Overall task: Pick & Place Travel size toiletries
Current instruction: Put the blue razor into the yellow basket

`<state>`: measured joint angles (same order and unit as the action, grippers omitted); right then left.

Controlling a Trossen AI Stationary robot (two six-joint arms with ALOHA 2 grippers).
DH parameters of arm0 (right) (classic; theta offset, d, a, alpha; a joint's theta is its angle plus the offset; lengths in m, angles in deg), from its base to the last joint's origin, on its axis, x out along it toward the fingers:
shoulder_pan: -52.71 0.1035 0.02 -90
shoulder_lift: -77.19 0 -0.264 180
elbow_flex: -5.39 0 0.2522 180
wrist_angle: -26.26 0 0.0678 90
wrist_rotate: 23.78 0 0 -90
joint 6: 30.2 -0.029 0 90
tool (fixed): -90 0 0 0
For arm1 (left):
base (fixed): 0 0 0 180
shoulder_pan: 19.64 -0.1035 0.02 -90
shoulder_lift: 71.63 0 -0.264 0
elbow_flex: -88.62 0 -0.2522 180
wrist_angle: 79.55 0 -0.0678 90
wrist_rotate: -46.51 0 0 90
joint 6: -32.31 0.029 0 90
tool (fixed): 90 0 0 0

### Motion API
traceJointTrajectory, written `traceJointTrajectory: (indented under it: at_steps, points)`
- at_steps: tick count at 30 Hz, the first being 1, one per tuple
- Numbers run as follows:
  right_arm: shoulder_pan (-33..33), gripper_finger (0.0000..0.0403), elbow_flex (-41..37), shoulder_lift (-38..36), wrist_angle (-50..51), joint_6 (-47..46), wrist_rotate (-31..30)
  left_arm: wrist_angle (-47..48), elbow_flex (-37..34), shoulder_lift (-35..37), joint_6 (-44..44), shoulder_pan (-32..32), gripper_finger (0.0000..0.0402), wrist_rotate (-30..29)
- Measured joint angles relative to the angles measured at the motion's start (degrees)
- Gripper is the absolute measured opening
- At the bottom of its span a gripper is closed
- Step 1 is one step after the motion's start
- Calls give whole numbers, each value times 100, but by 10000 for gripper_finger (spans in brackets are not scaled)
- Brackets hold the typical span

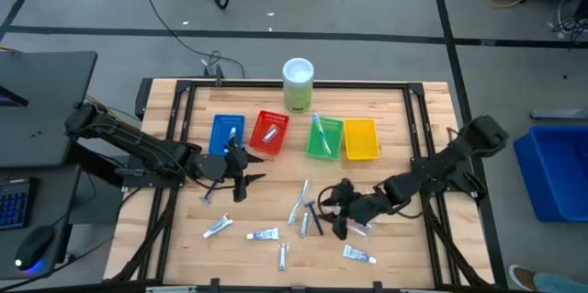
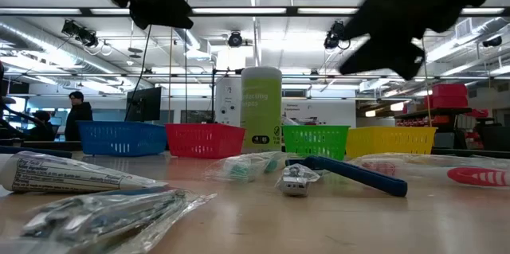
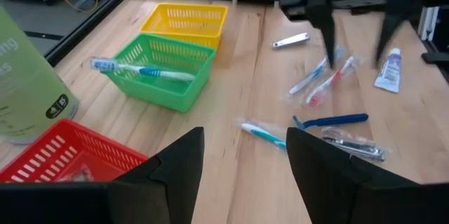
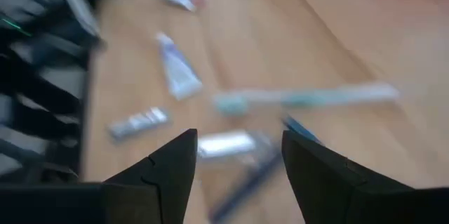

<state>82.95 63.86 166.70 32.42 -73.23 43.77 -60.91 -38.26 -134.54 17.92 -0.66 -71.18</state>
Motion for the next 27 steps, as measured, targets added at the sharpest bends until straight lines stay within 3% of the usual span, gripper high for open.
traceJointTrajectory:
  at_steps: [11, 16, 27]
  points:
    - [-240, 213, 124, 1415, -591, 439, 40, 76, 0, -5, 8, 0, 213, 82]
    - [-456, 207, 243, 1498, -369, 538, 487, 70, 0, -7, -20, 2, 213, 97]
    - [-563, 203, 249, 1483, 418, 543, 122, 82, 0, -7, 26, 2, 213, 466]
